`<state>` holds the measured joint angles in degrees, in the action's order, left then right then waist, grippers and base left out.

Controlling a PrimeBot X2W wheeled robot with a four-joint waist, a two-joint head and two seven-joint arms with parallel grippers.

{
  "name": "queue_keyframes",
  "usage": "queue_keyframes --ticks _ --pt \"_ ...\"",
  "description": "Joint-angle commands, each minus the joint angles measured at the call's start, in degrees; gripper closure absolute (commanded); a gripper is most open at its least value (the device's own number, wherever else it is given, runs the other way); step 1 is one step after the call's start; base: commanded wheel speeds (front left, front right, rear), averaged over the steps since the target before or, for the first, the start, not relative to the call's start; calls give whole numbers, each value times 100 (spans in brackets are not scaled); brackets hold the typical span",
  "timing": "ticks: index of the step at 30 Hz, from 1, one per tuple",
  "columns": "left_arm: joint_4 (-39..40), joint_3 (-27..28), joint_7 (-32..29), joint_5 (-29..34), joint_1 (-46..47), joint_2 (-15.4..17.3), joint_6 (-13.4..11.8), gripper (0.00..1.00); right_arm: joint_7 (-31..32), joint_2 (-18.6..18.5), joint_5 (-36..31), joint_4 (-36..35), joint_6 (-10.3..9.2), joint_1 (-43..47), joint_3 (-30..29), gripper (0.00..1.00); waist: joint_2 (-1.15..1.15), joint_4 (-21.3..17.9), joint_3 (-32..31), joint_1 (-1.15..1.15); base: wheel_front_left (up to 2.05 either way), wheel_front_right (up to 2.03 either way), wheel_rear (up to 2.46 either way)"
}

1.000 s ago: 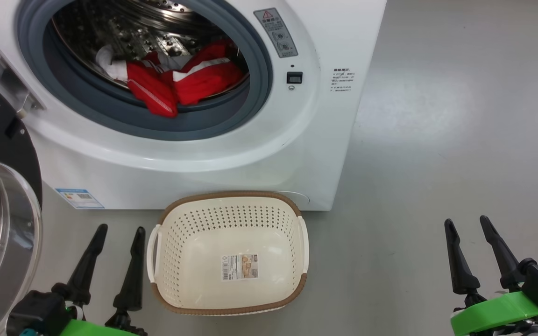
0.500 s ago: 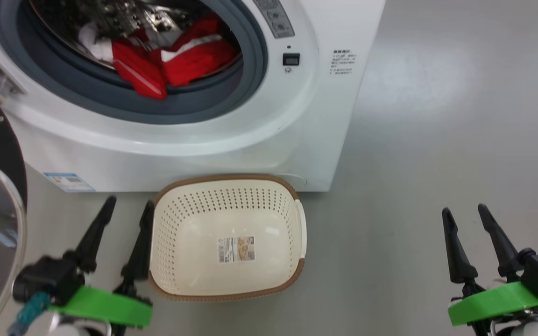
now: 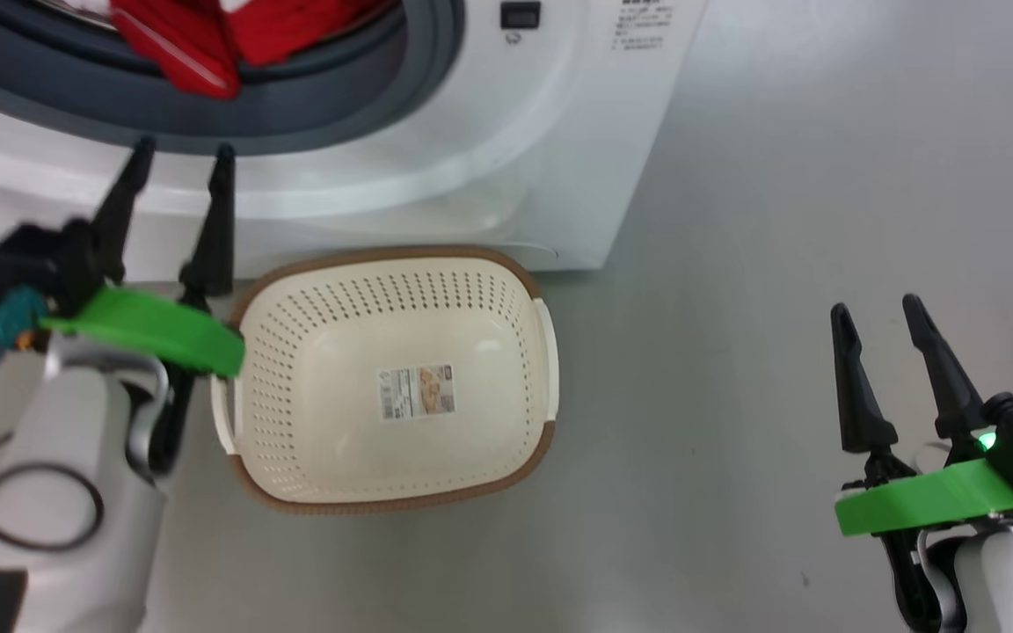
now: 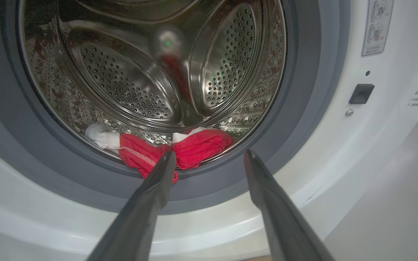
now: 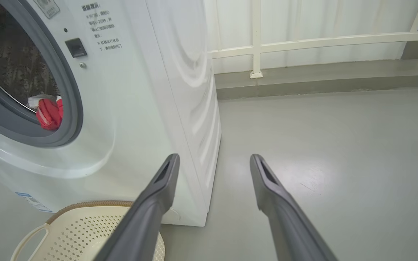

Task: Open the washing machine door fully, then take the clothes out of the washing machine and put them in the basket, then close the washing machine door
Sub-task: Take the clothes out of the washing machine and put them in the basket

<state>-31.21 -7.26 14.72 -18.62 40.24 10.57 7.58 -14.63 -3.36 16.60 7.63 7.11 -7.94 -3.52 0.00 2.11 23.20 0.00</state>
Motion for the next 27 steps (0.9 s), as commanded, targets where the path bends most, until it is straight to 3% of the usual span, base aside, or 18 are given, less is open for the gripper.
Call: queue_keyframes --ticks 1,14,27 --pt "-91 126 28 18 327 299 -9 0 -37 1 -38 -162 37 -144 97 0 0 -240 413 0 0 0 0" --pt "-2131 -418 -49 -208 2463 594 -9 0 -37 46 147 -273 37 -538 161 0 0 -551 1104 0 0 0 0" --pt "-3318 -721 -112 -341 3685 844 -9 0 -37 47 293 -328 37 -716 311 0 0 -787 1342 0 0 0 0"
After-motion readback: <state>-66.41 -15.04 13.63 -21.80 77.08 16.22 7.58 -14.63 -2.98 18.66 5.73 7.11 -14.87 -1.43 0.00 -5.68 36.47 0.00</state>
